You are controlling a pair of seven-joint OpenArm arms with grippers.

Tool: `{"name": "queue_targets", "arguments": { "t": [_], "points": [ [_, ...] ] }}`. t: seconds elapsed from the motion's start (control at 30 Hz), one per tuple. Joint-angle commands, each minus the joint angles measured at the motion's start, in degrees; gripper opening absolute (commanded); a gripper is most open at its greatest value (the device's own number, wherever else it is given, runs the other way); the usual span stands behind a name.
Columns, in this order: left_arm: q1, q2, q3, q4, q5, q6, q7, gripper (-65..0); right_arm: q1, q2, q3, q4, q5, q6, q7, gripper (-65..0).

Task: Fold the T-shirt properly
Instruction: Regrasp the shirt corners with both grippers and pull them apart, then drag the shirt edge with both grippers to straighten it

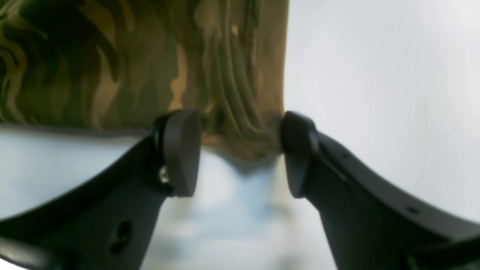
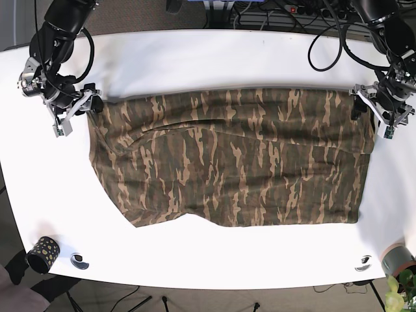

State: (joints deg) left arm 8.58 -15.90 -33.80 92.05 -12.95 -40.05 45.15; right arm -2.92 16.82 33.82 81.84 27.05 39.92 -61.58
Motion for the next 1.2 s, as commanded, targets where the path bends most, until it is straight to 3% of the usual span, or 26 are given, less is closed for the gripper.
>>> {"name": "queue_targets", "arguments": {
  "t": [0.0, 0.4, 0.67, 0.77, 0.93, 1.0, 1.17],
  "points": [
    [-0.5, -1.0, -0.3, 0.8, -0.6, 0.2, -1.1, -19.7, 0.5, 0.9, 0.2, -0.4, 0.6, 0.08, 1.2, -31.9],
    [-0.5, -1.2, -0.3, -3.7, -0.5, 0.3, -1.3, -19.9, 0.5, 0.8, 0.2, -2.1, 1.0, 0.08, 3.5, -32.3],
    [-0.6, -1.3, 0.0, -8.7, -0.6, 3.1, -1.4, -21.2, 0.5, 0.8, 0.2, -2.1, 1.0, 0.08, 3.5, -32.7],
    [-0.6, -1.3, 0.1, -9.9, -0.6, 3.0, -1.4, -32.2, 0.5, 0.8, 0.2, -2.1, 1.0, 0.08, 3.5, -40.7],
    [-1.4, -1.3, 0.1, -10.1, -0.6, 3.0, -1.4, -60.7, 0.5, 0.8, 0.2, -1.9, 1.0, 0.08, 3.5, -65.0],
    [-1.1, -1.3, 0.1, -9.6, -0.6, 3.0, -1.4, -63.3, 0.4, 0.8, 0.2, -1.7, 1.0, 0.08, 3.3, -65.0],
    [1.4, -1.3, -0.3, -5.1, -0.6, 0.1, -1.1, -63.1, -1.3, 0.8, 0.4, 2.6, 1.0, 0.08, 3.1, -65.0]
  ]
}}
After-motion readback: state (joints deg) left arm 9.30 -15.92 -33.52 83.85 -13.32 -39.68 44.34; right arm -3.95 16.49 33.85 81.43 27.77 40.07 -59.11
